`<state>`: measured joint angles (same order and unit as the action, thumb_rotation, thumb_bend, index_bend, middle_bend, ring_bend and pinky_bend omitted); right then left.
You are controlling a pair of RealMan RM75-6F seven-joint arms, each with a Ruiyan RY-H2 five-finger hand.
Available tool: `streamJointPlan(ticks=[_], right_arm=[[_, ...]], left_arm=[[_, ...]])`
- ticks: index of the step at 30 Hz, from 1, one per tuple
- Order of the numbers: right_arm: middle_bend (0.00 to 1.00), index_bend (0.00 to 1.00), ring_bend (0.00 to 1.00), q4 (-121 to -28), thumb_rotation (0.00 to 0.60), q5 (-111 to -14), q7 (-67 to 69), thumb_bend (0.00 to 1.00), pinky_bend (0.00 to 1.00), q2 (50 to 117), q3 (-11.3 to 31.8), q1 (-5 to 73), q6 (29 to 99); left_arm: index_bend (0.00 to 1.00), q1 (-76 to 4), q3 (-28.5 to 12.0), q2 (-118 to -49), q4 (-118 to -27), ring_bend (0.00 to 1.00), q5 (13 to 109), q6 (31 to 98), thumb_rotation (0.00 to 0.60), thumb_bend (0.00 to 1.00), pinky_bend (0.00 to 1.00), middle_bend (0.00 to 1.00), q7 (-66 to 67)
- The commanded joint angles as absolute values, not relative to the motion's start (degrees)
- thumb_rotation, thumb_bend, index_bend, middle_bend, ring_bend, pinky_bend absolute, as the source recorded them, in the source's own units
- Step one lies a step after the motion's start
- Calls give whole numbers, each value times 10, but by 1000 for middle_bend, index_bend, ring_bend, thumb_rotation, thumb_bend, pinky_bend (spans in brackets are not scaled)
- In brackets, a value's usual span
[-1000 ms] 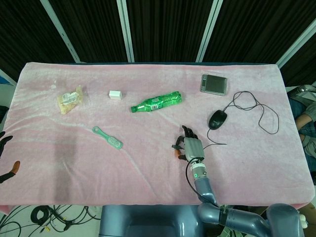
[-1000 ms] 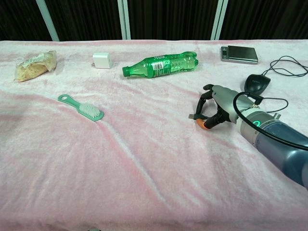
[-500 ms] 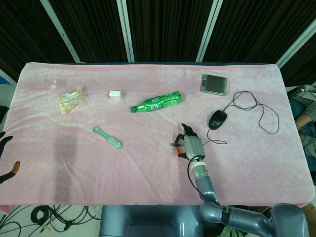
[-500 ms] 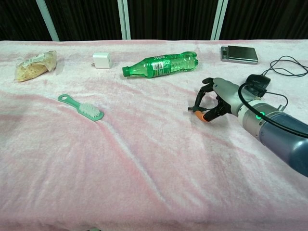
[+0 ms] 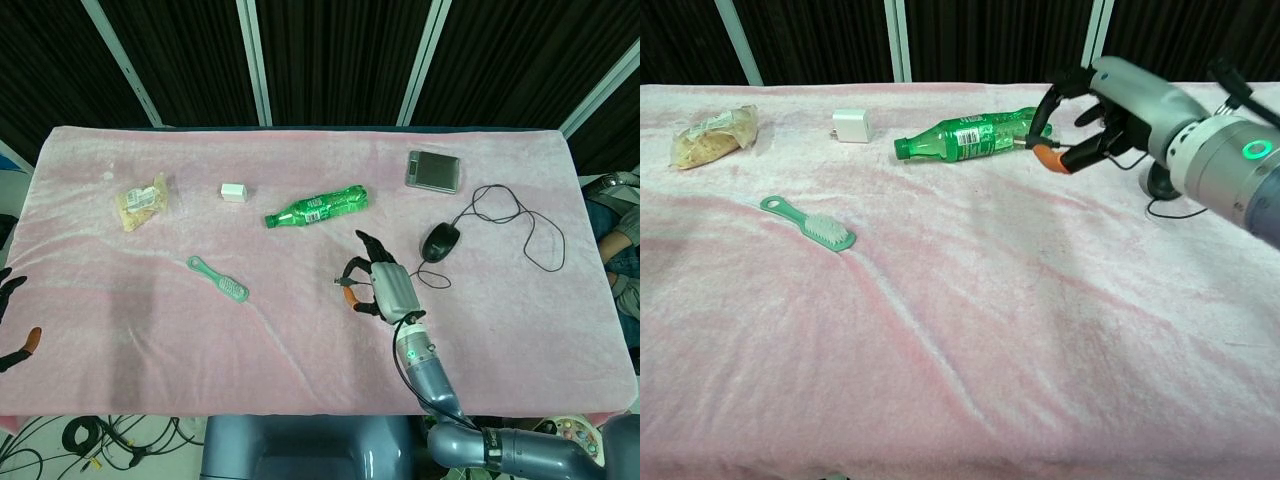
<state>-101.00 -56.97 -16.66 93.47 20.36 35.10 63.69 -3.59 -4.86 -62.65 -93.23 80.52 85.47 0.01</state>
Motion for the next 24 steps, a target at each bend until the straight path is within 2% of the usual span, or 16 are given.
streamJointPlan(ticks=[1,12,24], right_arm=[[29,581,21,-1078,600,-627,-129,397,162,885,202,325,660],[29,581,20,-1152,600,-754,-58,398,162,813,159,271,712],[29,581,20,-1133,600,-848,12,398,162,806,114,244,747]], left_arm=[[163,-36,-48,-627,-932,0,806,855,600,339,0,59,1],[163,-35,-47,-627,-933,0,807,857,600,339,0,59,3],[163,-35,-47,-628,-933,0,807,858,600,340,0,59,4]])
